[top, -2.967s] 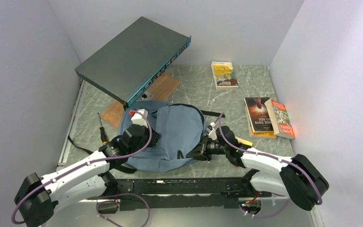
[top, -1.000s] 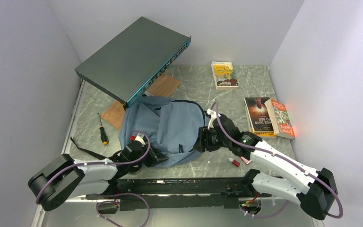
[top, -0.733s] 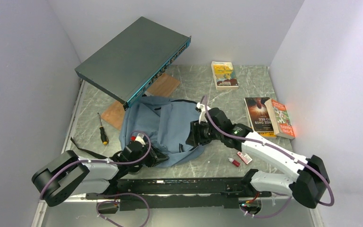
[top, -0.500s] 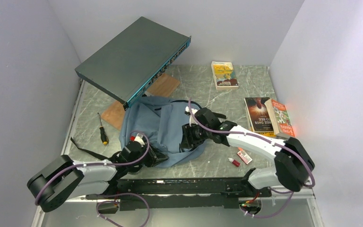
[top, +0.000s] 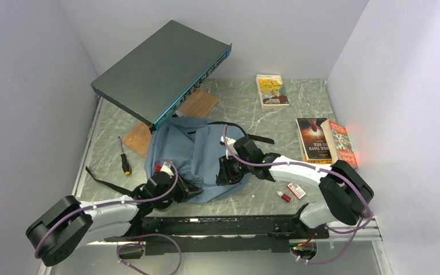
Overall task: Pack the student bag
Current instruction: Unzip the student bag at the center of the board.
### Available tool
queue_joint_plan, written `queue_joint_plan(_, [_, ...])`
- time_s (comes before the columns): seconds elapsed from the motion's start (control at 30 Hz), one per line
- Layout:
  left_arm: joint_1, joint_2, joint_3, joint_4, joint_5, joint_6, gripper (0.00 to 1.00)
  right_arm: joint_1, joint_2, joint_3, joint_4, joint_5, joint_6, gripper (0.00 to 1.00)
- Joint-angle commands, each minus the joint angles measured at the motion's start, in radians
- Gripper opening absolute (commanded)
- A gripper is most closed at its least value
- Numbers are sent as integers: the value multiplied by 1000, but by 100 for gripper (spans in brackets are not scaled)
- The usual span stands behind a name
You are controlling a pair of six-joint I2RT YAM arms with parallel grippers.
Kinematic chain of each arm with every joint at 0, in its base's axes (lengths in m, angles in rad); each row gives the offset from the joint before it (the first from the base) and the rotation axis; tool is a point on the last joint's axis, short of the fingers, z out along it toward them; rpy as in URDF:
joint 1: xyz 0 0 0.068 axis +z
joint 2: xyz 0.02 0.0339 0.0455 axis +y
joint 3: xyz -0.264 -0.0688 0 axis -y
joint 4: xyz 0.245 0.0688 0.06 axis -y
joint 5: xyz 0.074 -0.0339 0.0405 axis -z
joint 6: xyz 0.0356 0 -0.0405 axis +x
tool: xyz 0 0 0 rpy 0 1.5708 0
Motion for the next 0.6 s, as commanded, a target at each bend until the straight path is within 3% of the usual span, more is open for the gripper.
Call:
queue_joint_plan(0.0, [7, -24, 10, -37, -37, 22, 26, 8, -23, -18, 33, 72, -28, 29])
queue_joint_plan(0.13, [7, -44, 11, -59, -40, 21, 26, 9, -51, -43, 29, 97, -41, 23])
queue_joint_plan(0.23, [6, -62, -7, 7, -40, 31, 31, 8, -59, -52, 54, 53, -26, 0])
queue_joint_plan(0.3, [1, -101, 16, -14, -44, 76, 40, 9, -81, -47, 79, 42, -11, 0])
queue_joint_plan(0.43, [-57, -223, 96, -166, -112, 199, 70, 9, -159, -39, 94, 57, 67, 0])
queue_joint_plan(0.57, [-125, -288, 167, -239, -149, 328, 76, 6, -210, -52, 127, 100, 207, 0])
